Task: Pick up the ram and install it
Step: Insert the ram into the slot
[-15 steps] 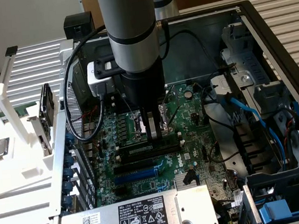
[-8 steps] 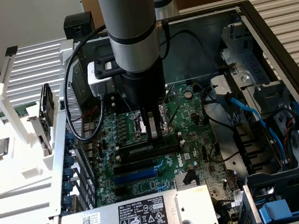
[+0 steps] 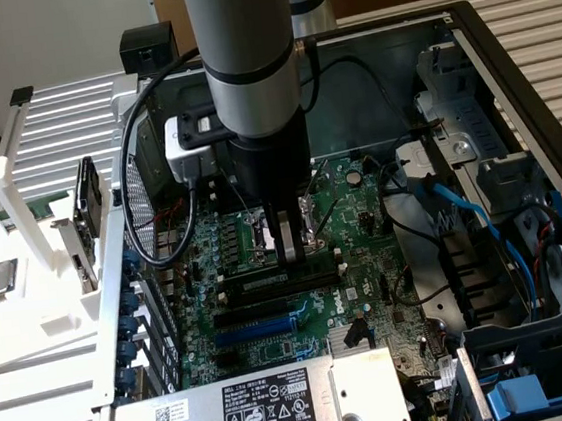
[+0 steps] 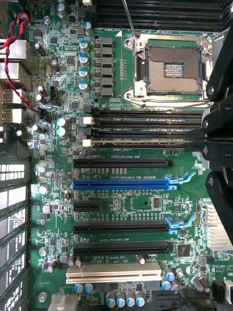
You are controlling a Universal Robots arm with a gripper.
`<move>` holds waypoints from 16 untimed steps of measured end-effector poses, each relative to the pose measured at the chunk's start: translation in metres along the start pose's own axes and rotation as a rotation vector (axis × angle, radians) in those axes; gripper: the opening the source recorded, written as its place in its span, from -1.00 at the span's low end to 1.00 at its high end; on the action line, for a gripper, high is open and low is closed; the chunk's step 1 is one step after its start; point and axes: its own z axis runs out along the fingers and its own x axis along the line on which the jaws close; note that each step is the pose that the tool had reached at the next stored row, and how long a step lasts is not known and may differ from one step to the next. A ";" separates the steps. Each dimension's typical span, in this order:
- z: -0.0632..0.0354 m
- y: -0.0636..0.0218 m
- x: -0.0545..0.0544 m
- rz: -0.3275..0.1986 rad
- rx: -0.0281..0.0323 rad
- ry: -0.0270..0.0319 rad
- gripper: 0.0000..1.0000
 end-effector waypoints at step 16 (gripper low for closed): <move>0.0037 0.0002 0.000 0.000 0.0000 -0.0001 -0.76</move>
